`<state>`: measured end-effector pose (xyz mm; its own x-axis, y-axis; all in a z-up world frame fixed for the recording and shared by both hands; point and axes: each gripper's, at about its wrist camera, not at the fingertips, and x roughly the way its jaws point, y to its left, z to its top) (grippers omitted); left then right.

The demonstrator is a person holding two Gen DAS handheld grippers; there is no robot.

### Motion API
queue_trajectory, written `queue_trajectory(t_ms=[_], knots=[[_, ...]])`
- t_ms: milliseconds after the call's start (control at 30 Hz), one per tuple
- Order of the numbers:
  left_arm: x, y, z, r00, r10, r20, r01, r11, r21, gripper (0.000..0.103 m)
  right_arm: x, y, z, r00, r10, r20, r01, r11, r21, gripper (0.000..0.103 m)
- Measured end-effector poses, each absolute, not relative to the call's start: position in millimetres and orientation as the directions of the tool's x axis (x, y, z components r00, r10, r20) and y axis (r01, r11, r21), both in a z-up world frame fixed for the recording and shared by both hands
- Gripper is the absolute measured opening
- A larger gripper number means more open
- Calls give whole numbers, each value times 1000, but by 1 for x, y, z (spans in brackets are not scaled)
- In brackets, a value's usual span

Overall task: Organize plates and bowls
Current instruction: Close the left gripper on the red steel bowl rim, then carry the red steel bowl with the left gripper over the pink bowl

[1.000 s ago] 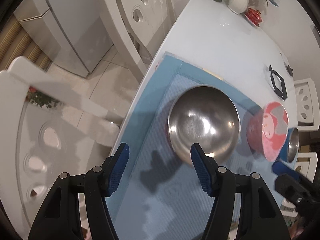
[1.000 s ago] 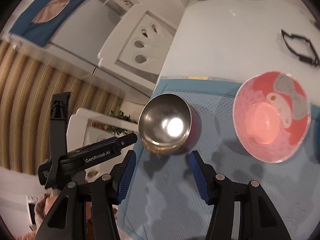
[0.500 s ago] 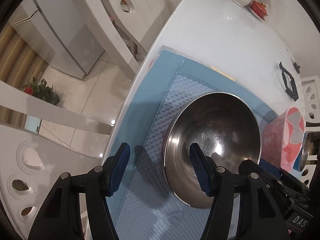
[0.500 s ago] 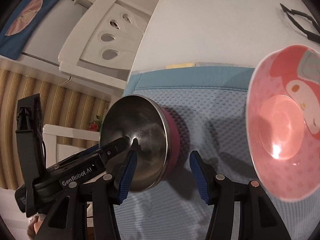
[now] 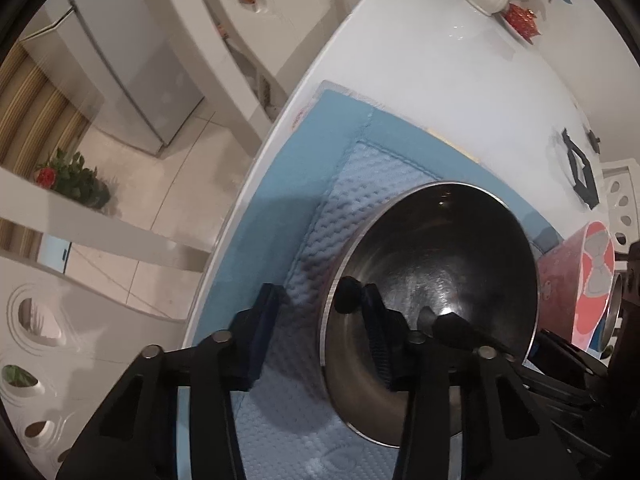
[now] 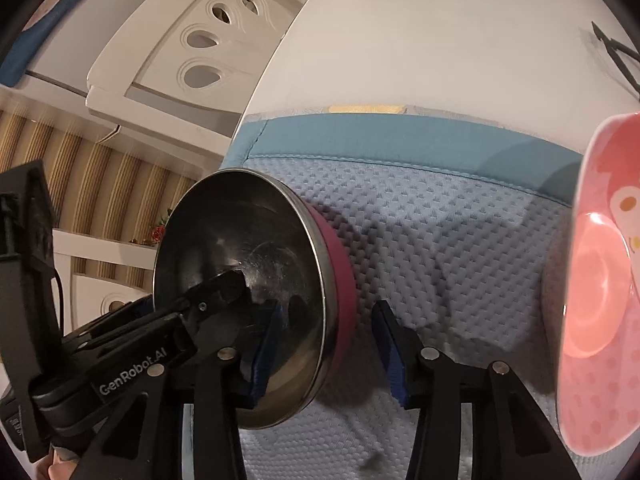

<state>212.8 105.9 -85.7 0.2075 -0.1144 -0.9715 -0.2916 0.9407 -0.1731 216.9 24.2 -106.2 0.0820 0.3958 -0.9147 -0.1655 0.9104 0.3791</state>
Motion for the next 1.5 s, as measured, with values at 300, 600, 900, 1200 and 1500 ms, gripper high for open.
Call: queue_trajectory(t_ms=[300,600,900,1200,1500], knots=[[217,94,-83,229,-110,-967,-270,947,-172,21,217,23,-105,87,384,-919,-159,916,367,23],[216,91,-80,222,-114,-968,-273,946,-174,21,216,20,-98,106,372,-922,-155,922,354,21],[214,85,-67,238,-113,-965,-268,947,-177,21,211,12,-82,125,378,-918,-149,921,359,21],[212,79,-50,252,-114,-961,-265,947,-181,21,203,1,-62,151,384,-911,-147,920,363,21],[209,65,-29,277,-107,-955,-248,952,-179,21,194,-15,-37,182,390,-903,-147,918,367,21]])
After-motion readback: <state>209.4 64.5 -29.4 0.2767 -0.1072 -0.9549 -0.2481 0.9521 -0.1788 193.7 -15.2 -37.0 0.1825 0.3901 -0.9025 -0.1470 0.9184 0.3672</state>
